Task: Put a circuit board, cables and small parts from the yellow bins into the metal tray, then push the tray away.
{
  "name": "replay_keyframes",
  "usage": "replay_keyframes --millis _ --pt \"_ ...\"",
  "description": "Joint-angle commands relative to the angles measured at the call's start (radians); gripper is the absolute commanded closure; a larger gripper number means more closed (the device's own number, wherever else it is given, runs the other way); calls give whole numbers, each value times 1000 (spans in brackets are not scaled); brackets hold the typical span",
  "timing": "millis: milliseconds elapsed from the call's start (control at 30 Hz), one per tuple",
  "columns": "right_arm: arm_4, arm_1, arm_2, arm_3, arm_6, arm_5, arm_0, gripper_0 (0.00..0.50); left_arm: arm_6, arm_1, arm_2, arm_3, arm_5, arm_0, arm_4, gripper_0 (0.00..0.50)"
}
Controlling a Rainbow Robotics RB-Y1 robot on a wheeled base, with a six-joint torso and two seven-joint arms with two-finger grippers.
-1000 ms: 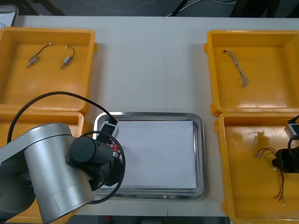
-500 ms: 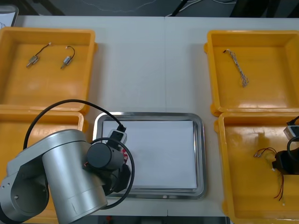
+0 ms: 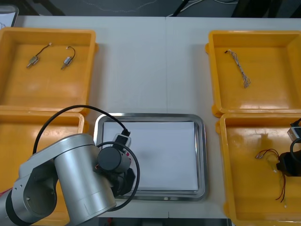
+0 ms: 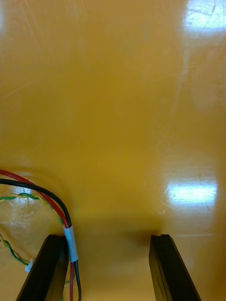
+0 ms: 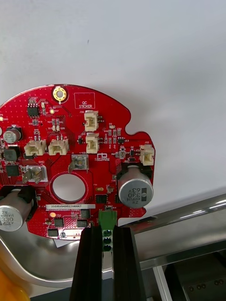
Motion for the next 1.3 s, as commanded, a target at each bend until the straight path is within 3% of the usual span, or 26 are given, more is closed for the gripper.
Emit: replay_keyframes --millis 33,533,600,633,667,700,733,1300 --pt "6 18 18 -11 43 -20 23 0 -18 -24 -35 0 -11 -30 -8 500" --pt "1 49 21 -11 46 -37 23 0 -31 -29 -55 43 -42 -30 -20 500" --pt "0 50 21 -11 49 -39 23 24 -34 -29 -56 47 -45 -28 -20 500" --pt "0 50 21 -11 49 -39 23 208 -37 -32 -56 50 -48 -28 -20 500" --pt "0 50 21 -11 49 -39 23 208 -37 -32 -56 50 -48 -28 -20 500" --pt "-3 52 21 -11 49 -39 23 473 -38 -32 -56 58 -56 -28 -20 500" --pt "-3 53 21 -9 49 -39 23 500 -38 -32 -58 60 -60 -28 -20 500" --pt "-31 52 -22 -69 54 -13 22 500 -44 -38 -70 70 -74 -18 -26 500"
